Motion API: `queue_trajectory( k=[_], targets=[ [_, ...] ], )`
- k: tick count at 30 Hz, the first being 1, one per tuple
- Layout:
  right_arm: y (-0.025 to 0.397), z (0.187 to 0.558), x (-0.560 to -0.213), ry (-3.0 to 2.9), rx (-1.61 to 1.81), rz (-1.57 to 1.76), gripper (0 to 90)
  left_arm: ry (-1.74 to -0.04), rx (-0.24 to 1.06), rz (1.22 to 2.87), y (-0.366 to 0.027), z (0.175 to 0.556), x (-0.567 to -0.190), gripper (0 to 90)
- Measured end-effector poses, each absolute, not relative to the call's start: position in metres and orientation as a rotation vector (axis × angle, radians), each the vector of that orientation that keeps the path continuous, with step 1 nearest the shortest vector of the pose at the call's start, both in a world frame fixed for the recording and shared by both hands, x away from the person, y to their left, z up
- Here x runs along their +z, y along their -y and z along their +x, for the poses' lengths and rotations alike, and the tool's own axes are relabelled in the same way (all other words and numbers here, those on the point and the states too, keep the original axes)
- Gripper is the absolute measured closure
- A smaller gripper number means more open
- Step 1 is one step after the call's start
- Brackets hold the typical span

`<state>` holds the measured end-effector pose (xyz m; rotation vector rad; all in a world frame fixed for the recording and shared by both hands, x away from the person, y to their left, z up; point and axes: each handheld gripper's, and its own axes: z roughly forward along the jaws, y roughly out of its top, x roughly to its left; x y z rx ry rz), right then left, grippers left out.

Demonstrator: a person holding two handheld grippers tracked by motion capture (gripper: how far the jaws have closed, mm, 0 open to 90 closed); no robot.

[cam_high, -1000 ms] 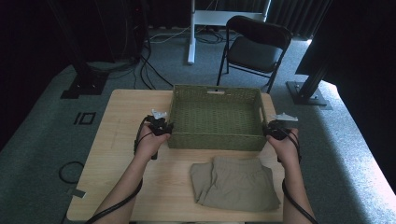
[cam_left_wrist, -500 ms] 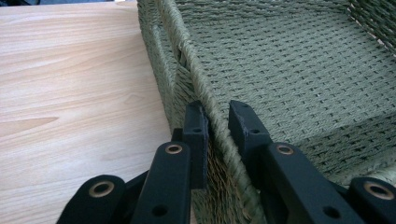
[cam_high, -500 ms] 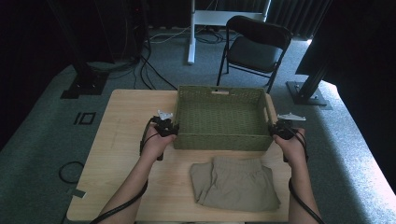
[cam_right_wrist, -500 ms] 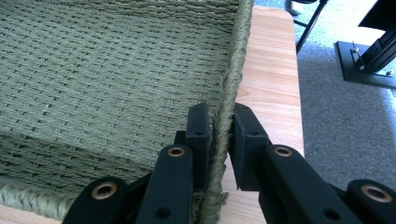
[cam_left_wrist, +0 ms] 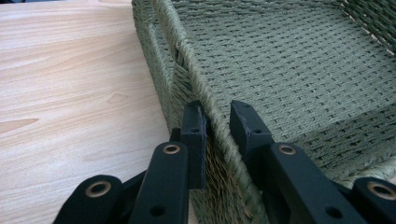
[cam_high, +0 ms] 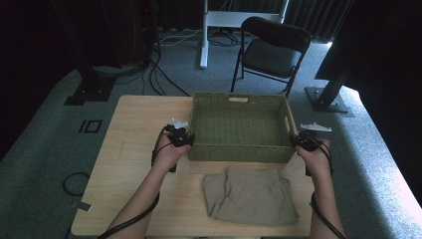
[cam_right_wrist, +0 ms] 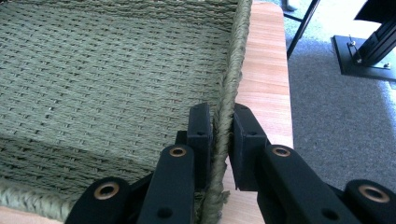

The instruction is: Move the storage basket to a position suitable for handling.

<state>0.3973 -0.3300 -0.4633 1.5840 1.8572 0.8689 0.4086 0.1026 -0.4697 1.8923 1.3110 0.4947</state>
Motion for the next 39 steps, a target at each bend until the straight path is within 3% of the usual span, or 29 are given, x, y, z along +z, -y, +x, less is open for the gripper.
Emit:
queue_trajectory(
  k=[14,20,23,25,26,30,32,39],
  targets=[
    [0.33,0.394,-0.463,-1.847,0.892,1.605,78.2,-1.295,0.485,1.912,-0.105,0.409,-0.469,76.8],
    [0.332,0.394,-0.461,-1.837,0.953,1.578,55.2,-1.259,0.449,1.908,-0.106,0.411,-0.467,65.6],
    [0.332,0.395,-0.461,-1.837,0.984,1.557,49.0,-1.24,0.418,1.896,-0.106,0.413,-0.467,59.3],
    [0.334,0.397,-0.461,-1.846,1.009,1.539,34.4,-1.215,0.415,1.897,-0.105,0.415,-0.467,44.5],
    [0.334,0.397,-0.461,-1.844,1.023,1.538,33.0,-1.206,0.43,1.888,-0.105,0.416,-0.466,39.3],
    [0.334,0.396,-0.461,-1.854,1.048,1.527,24.9,-1.152,0.458,1.882,-0.102,0.419,-0.461,29.5],
    [0.334,0.396,-0.46,-1.87,1.064,1.512,16.7,-1.146,0.468,1.891,-0.101,0.42,-0.457,27.8],
    [0.334,0.395,-0.45,-1.846,1.083,1.503,15.9,-1.089,0.481,1.898,-0.102,0.417,-0.441,24.6]
  ],
)
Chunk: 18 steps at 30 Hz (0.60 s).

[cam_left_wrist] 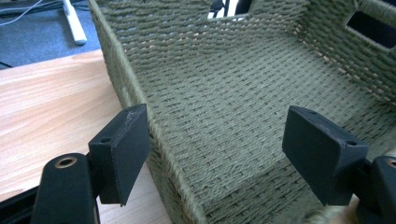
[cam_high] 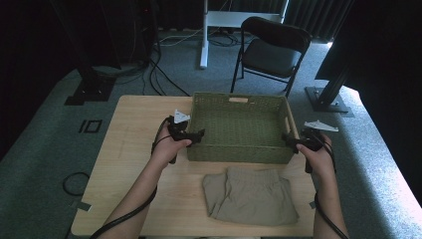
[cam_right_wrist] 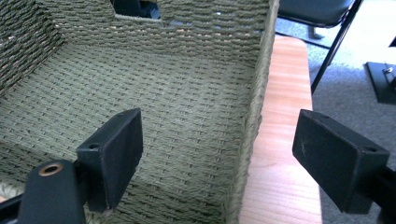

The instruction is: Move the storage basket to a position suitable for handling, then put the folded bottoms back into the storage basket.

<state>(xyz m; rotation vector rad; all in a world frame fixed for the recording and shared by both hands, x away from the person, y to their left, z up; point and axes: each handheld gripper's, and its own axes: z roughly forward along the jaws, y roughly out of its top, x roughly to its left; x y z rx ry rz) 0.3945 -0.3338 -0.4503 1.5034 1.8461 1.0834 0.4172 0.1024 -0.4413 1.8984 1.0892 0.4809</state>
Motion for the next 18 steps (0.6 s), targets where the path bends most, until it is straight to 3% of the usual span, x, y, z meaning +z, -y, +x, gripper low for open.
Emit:
queue_trajectory(
  k=[18],
  targets=[
    [0.314,0.38,-0.429,-1.887,1.157,1.38,14.7,-0.968,0.46,1.853,-0.1,0.402,-0.417,22.9]
  ],
)
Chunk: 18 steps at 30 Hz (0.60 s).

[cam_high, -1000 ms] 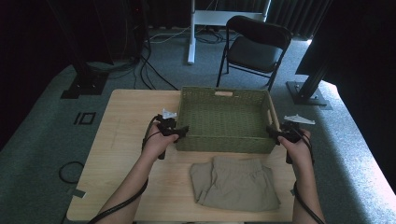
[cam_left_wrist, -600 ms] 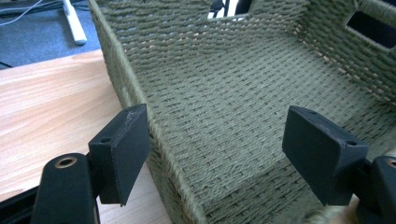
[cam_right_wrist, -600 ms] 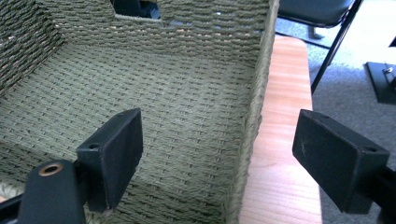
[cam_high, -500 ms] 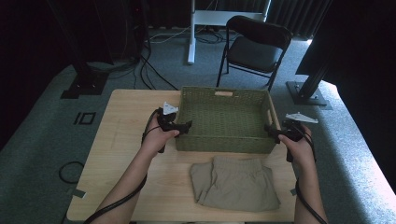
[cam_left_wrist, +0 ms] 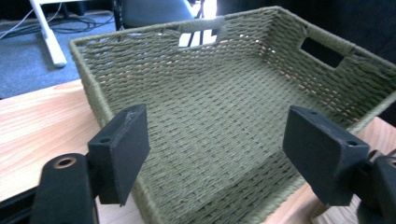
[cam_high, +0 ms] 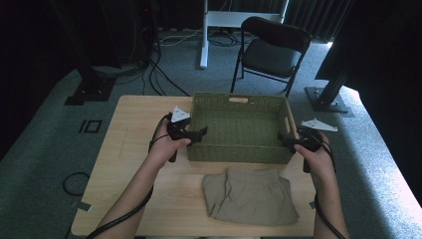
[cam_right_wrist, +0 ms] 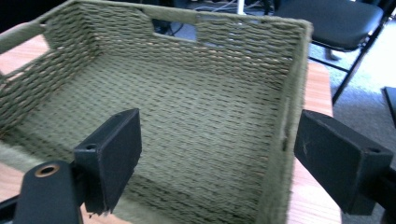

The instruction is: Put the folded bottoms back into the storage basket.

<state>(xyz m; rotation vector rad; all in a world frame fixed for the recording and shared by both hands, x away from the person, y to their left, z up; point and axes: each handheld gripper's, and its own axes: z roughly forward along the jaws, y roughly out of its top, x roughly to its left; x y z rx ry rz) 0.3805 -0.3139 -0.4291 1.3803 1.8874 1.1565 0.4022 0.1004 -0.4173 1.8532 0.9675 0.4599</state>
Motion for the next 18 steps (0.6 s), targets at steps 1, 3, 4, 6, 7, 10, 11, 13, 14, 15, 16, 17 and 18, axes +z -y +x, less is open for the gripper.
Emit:
queue_trajectory(
  k=[1,3,4,6,7,10,11,13,14,15,16,17,18],
  targets=[
    [0.313,0.379,-0.428,-1.89,1.159,1.373,14.7,-0.951,0.457,1.862,-0.1,0.4,-0.416,22.8],
    [0.309,0.377,-0.425,-1.892,1.175,1.36,14.7,-0.937,0.45,1.864,-0.099,0.398,-0.415,22.7],
    [0.307,0.375,-0.424,-1.892,1.179,1.359,14.6,-0.924,0.447,1.871,-0.098,0.396,-0.414,22.8],
    [0.304,0.373,-0.422,-1.896,1.186,1.353,14.6,-0.912,0.438,1.876,-0.097,0.394,-0.414,22.6],
    [0.303,0.372,-0.421,-1.896,1.187,1.35,14.6,-0.904,0.436,1.879,-0.097,0.392,-0.413,22.6],
    [0.299,0.367,-0.419,-1.897,1.207,1.341,14.6,-0.886,0.433,1.887,-0.095,0.388,-0.413,22.7],
    [0.299,0.365,-0.419,-1.897,1.208,1.338,14.6,-0.88,0.434,1.893,-0.094,0.386,-0.414,22.7],
    [0.297,0.361,-0.419,-1.903,1.209,1.325,14.6,-0.868,0.427,1.898,-0.093,0.382,-0.415,22.7],
    [0.296,0.359,-0.419,-1.908,1.207,1.318,14.0,-0.857,0.425,1.902,-0.092,0.38,-0.415,22.7],
    [0.295,0.357,-0.42,-1.914,1.203,1.313,13.4,-0.851,0.424,1.904,-0.091,0.379,-0.415,22.7],
    [0.295,0.356,-0.42,-1.918,1.2,1.307,13.4,-0.847,0.418,1.906,-0.089,0.376,-0.416,22.6],
    [0.294,0.353,-0.421,-1.921,1.199,1.299,13.4,-0.839,0.416,1.908,-0.088,0.374,-0.417,22.7],
    [0.294,0.351,-0.421,-1.923,1.2,1.294,13.4,-0.832,0.412,1.909,-0.086,0.371,-0.417,22.6]
  ],
)
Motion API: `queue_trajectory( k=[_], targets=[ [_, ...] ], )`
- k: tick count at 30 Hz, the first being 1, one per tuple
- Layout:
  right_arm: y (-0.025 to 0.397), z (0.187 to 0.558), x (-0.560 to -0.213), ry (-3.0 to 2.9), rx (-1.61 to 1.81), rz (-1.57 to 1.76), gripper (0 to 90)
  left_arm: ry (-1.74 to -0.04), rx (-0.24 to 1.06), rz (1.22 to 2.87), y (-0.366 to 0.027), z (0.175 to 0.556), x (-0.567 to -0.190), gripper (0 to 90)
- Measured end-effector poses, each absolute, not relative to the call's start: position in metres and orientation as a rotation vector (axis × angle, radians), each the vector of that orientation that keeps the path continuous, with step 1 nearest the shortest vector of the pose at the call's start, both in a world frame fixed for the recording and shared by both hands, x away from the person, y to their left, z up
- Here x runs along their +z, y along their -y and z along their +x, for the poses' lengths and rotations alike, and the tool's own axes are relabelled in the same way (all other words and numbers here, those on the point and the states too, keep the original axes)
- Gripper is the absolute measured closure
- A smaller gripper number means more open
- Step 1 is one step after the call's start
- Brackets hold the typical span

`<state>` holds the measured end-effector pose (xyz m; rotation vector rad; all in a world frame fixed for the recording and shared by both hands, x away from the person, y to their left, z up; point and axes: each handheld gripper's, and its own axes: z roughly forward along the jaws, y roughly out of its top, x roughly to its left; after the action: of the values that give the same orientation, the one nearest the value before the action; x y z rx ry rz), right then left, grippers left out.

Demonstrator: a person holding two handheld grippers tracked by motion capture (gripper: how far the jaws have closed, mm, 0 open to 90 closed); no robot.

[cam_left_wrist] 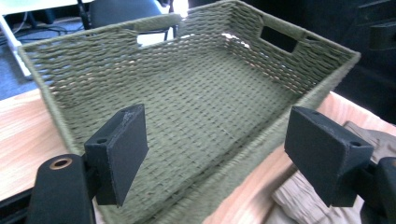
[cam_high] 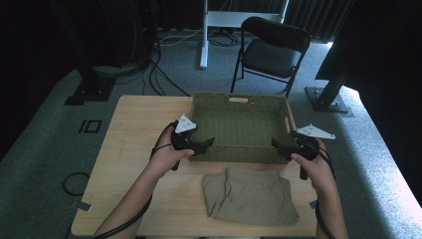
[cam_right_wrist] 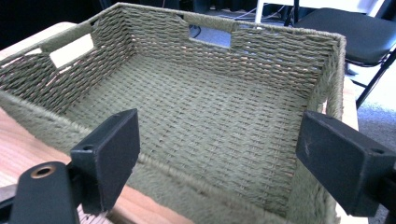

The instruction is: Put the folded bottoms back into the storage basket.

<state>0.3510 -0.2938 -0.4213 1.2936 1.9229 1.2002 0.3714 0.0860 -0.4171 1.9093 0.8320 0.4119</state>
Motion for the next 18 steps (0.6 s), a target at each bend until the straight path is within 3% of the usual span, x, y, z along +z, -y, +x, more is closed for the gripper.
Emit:
queue_trajectory(
  k=[18],
  targets=[
    [0.292,0.324,-0.44,-1.943,1.227,1.285,13.2,-0.733,0.361,1.951,-0.065,0.338,-0.428,22.6]
  ],
)
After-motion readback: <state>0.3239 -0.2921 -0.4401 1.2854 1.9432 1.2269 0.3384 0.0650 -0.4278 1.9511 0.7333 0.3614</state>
